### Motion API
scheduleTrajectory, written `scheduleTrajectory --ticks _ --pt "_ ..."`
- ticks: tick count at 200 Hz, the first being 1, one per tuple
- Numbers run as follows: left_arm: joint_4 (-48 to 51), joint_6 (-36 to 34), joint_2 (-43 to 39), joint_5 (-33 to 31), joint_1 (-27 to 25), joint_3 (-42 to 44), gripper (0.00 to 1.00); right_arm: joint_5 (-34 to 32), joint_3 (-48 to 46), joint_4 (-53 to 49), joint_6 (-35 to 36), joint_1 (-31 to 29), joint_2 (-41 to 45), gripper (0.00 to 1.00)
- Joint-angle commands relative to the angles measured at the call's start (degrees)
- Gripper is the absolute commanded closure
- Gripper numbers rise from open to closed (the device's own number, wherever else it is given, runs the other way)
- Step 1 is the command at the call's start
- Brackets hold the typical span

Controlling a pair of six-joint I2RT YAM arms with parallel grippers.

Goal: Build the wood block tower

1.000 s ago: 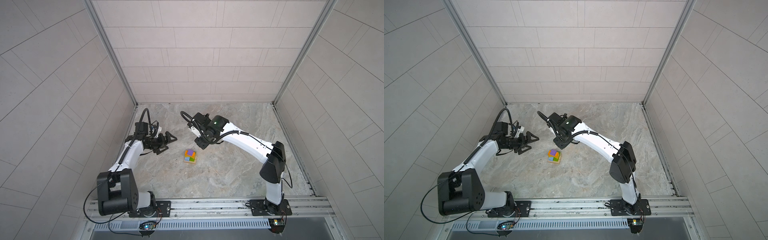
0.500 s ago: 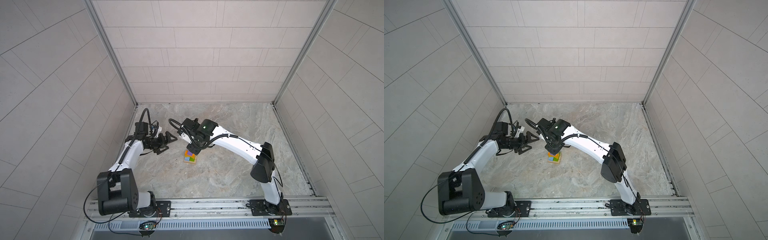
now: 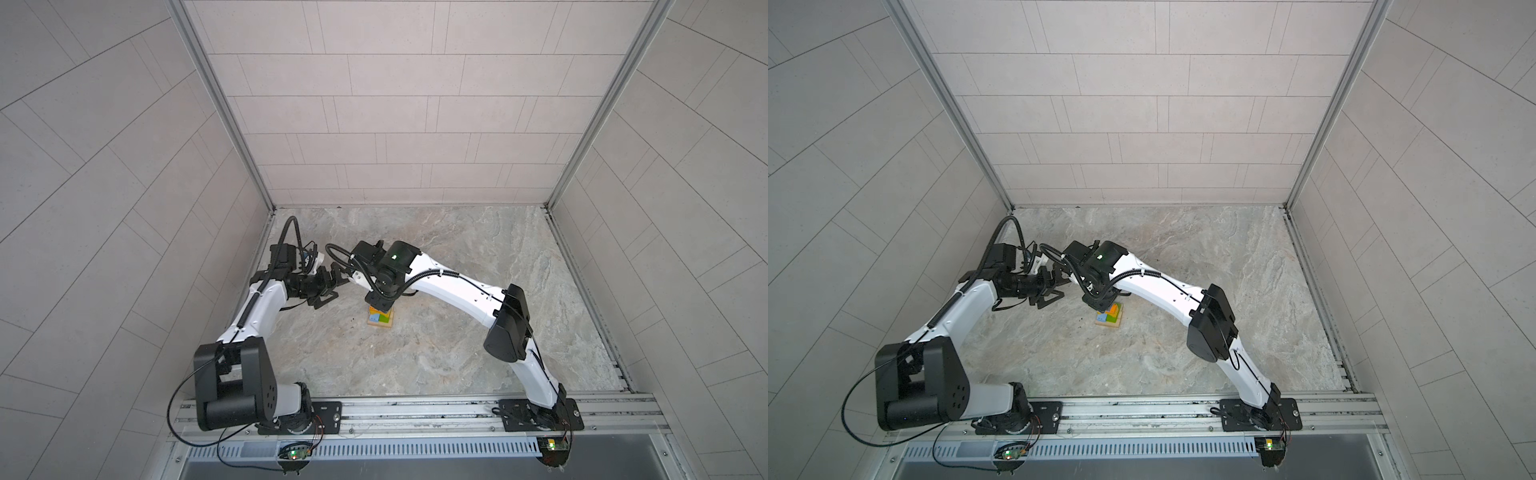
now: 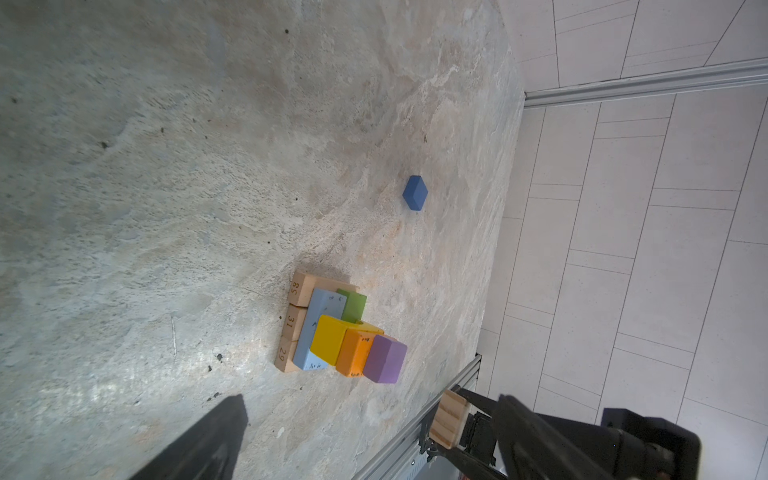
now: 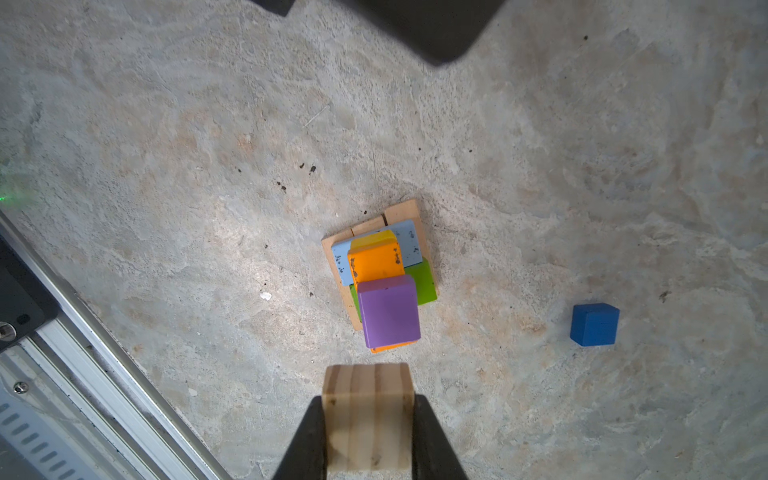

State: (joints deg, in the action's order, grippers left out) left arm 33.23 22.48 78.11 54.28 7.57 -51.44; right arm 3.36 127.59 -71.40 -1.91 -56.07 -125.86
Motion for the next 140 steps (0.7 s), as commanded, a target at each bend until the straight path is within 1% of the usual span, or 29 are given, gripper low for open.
scheduleTrajectory --ticks 1,71,126,140 --pt "-0.2 0.0 0.1 1.0 0.0 0.1 0.0 -1.5 1.7 -2.5 1.5 -0.5 -1.4 0.75" --pt "0.9 -0.6 0.5 -0.1 0.5 -0.1 0.0 -2.4 2.3 -2.1 2.5 -0.5 -3.2 0.75" --pt "3.0 -1.6 1.0 -2.9 1.2 -0.7 0.0 -2.2 2.5 -1.6 2.9 -0.6 -4.1 0.76" --pt "4.0 -1.7 0.9 -5.2 1.5 -0.9 0.0 -2.0 2.5 -1.6 2.9 -0.5 -4.4 0.76"
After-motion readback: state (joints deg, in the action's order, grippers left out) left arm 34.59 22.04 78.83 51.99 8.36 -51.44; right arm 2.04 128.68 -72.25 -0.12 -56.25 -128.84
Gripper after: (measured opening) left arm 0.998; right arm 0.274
